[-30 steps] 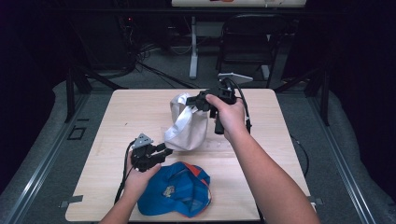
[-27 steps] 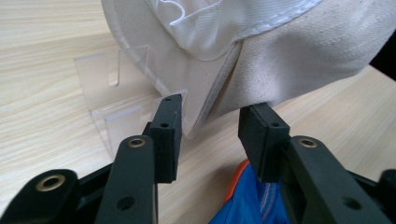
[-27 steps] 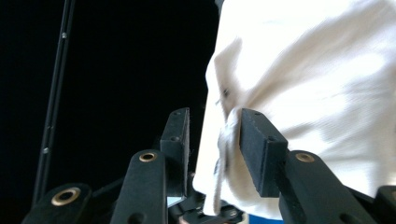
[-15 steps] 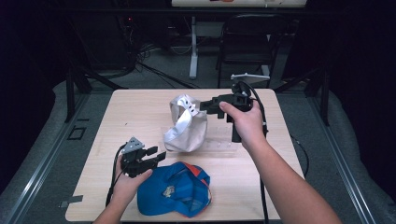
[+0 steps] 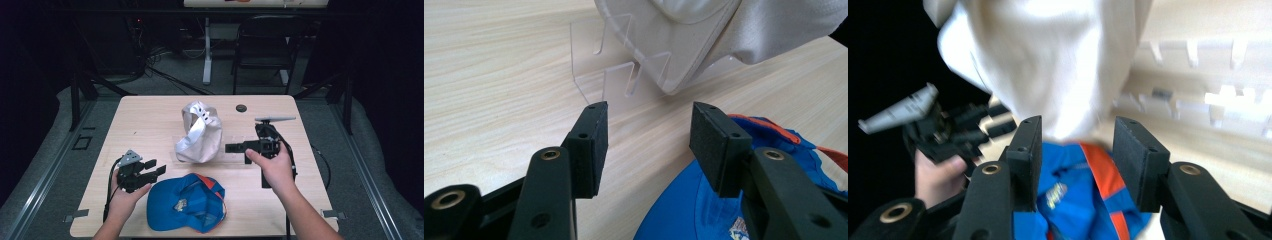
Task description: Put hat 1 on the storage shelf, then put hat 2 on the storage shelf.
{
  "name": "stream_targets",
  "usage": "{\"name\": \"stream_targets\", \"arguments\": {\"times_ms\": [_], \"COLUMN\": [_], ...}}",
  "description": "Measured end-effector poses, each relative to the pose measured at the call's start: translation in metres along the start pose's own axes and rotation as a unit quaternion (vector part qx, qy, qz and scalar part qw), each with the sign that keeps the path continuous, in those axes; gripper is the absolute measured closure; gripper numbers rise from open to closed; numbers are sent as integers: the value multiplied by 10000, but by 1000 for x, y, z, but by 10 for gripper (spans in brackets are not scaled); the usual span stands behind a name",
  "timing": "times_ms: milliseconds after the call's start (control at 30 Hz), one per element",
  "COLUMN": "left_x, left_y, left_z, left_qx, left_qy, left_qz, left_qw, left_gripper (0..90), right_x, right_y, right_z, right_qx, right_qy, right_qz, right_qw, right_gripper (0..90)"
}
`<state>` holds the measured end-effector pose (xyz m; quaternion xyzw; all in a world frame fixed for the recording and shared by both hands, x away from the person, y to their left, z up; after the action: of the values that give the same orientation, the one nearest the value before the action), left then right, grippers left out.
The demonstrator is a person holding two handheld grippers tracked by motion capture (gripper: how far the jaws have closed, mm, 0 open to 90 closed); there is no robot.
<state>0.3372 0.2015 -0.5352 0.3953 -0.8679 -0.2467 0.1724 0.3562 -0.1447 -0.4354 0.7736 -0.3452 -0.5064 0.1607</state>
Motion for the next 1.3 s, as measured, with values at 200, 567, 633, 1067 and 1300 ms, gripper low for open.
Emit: {"name": "stream_targets", "arguments": {"times_ms": [200, 567, 633, 1067, 1300], "left_x": [1, -1, -2, 1, 7], "left_y": [0, 1, 1, 6, 6], "left_z": [1, 0, 0, 0, -1], "left_qx": [-40, -20, -9, -132, -144], "left_qy": [-29, -15, -19, -37, -75], "left_qz": [0, 8, 0, -4, 33], "left_qw": [10000, 10000, 10000, 9999, 9999], "left_gripper": [493, 492, 491, 509, 513], "right_x": [18, 44, 47, 60, 57], "right_y": [-16, -26, -26, -38, -27], "right_z": [35, 74, 80, 103, 110], "right_qx": [-115, 24, 26, -224, -249], "right_qy": [65, 69, 109, 276, 327], "right_qz": [101, 170, 177, 505, 383], "right_qw": [9999, 9998, 9998, 9981, 9984], "right_gripper": [553, 550, 550, 555, 551]}}
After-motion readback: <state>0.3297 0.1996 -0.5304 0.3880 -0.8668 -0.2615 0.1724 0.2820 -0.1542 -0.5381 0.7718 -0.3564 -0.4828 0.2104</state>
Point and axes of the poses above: each handheld gripper's, and its own axes: y roughly backward along the jaws, z roughly out of its underside, x roughly to its right, the point moved 3 cm from there along -y, roughly forward along the jaws, and after that the axes turned 6 degrees about -y, right-handed, at the moved point
